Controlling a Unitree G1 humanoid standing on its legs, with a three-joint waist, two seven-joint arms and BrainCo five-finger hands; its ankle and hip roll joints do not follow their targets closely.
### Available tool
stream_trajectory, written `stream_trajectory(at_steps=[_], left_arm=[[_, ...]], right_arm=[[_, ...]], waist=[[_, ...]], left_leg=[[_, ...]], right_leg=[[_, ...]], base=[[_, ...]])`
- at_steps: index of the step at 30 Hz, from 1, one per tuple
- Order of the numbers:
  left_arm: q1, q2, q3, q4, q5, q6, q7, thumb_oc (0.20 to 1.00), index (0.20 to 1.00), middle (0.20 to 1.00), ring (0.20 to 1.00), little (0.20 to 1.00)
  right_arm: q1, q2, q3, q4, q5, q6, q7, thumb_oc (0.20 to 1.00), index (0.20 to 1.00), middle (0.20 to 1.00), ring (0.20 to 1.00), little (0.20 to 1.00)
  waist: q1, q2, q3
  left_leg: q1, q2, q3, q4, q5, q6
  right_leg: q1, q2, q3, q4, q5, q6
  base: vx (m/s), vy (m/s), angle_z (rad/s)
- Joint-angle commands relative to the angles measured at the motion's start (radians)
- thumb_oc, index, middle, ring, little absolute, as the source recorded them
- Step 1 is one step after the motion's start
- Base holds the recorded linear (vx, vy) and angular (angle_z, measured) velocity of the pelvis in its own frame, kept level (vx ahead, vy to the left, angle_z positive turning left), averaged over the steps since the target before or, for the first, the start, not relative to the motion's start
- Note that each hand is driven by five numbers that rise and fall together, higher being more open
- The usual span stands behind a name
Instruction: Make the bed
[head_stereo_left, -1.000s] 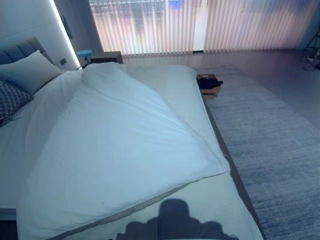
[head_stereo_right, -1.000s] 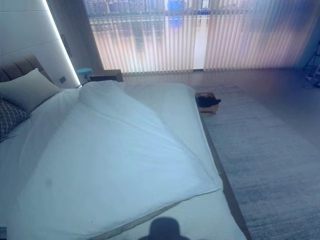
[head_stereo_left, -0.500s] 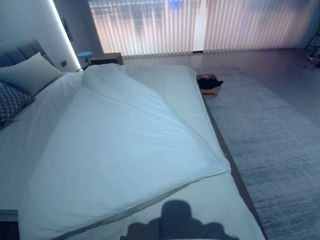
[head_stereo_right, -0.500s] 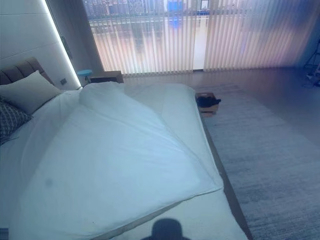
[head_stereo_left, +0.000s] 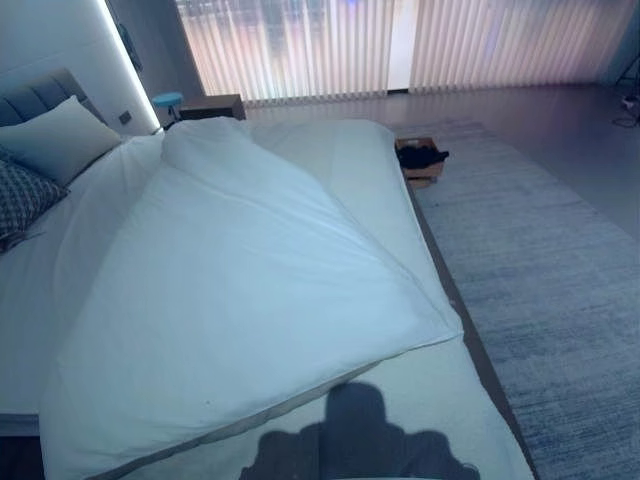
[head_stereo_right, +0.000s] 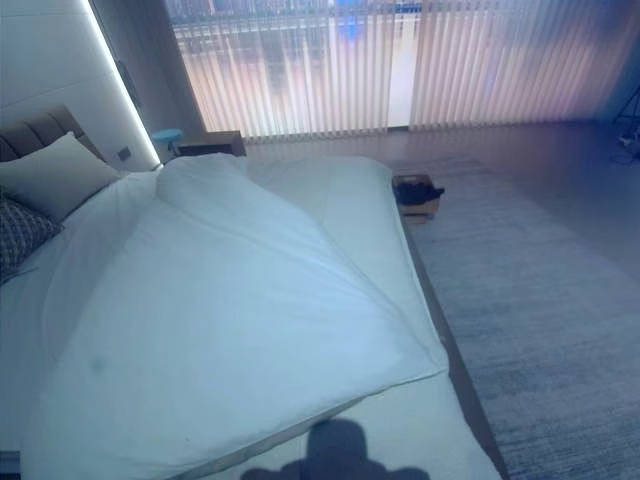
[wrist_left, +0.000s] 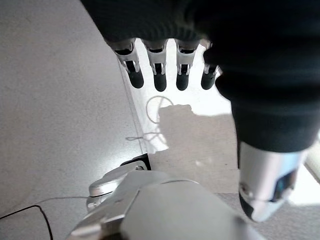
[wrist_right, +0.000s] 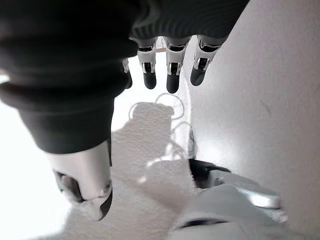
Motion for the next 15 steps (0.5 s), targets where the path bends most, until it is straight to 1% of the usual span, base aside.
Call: stream_trajectory(at_steps=[1,3,4,5,6,8,15], left_arm=[[-0.087,-0.002,-0.006,0.027,-0.03,-0.015,0.031,1.0,1.0,1.0,1.0,1.0],[-0.102,-0.001,-0.015,0.02,-0.05,-0.019,0.046,1.0,1.0,1.0,1.0,1.0],[-0.103,-0.001,-0.015,0.02,-0.05,-0.019,0.046,1.0,1.0,1.0,1.0,1.0],[-0.122,-0.003,-0.027,0.004,-0.082,-0.026,0.061,1.0,1.0,1.0,1.0,1.0],[-0.134,-0.003,-0.035,-0.002,-0.097,-0.03,0.07,1.0,1.0,1.0,1.0,1.0],[-0.152,-0.009,-0.052,-0.01,-0.12,-0.034,0.082,1.0,1.0,1.0,1.0,1.0],[-0.198,-0.024,-0.127,-0.05,-0.173,-0.044,0.101,1.0,1.0,1.0,1.0,1.0]], right_arm=[[-0.102,0.036,-0.032,-0.033,0.129,-0.049,-0.029,1.0,1.0,1.0,1.0,1.0],[-0.136,0.045,-0.036,-0.073,0.212,-0.067,-0.04,1.0,1.0,1.0,1.0,1.0],[-0.136,0.045,-0.036,-0.073,0.212,-0.067,-0.04,1.0,1.0,1.0,1.0,1.0],[-0.178,0.051,-0.033,-0.116,0.3,-0.088,-0.058,1.0,1.0,1.0,1.0,1.0],[-0.202,0.054,-0.031,-0.133,0.352,-0.098,-0.063,1.0,1.0,1.0,1.0,1.0],[-0.248,0.058,-0.026,-0.135,0.419,-0.11,-0.074,1.0,1.0,1.0,1.0,1.0],[-0.417,0.063,-0.008,-0.122,0.546,-0.139,-0.129,1.0,1.0,1.0,1.0,1.0]], waist=[[0.008,-0.058,0.044],[0.01,-0.054,0.068],[0.01,-0.054,0.068],[0.013,-0.049,0.095],[0.015,-0.047,0.108],[0.021,-0.041,0.126],[0.047,-0.025,0.187]], left_leg=[[0.02,-0.036,0.023,0.0,-0.055,-0.003],[-0.003,-0.036,0.025,0.0,-0.047,-0.005],[-0.004,-0.036,0.025,0.0,-0.046,-0.005],[-0.032,-0.036,0.026,0.0,-0.036,-0.006],[-0.048,-0.037,0.027,0.0,-0.031,-0.006],[-0.073,-0.039,0.024,0.0,-0.021,-0.008],[-0.162,-0.045,0.007,0.001,0.007,-0.011]], right_leg=[[-0.05,-0.049,-0.011,0.005,0.074,0.059],[-0.073,-0.051,-0.013,0.005,0.083,0.061],[-0.073,-0.051,-0.013,0.005,0.083,0.061],[-0.104,-0.055,-0.013,0.005,0.095,0.061],[-0.12,-0.056,-0.015,0.008,0.1,0.062],[-0.148,-0.059,-0.018,0.013,0.107,0.061],[-0.225,-0.068,-0.033,0.013,0.128,0.061]], base=[[-0.06,0.016,0.04],[-0.07,0.014,0.02],[-0.11,0.022,0.03],[-0.1,0.025,0.04],[-0.12,0.031,0.06],[-0.05,0.022,0.02],[0.0,0.013,0.09]])
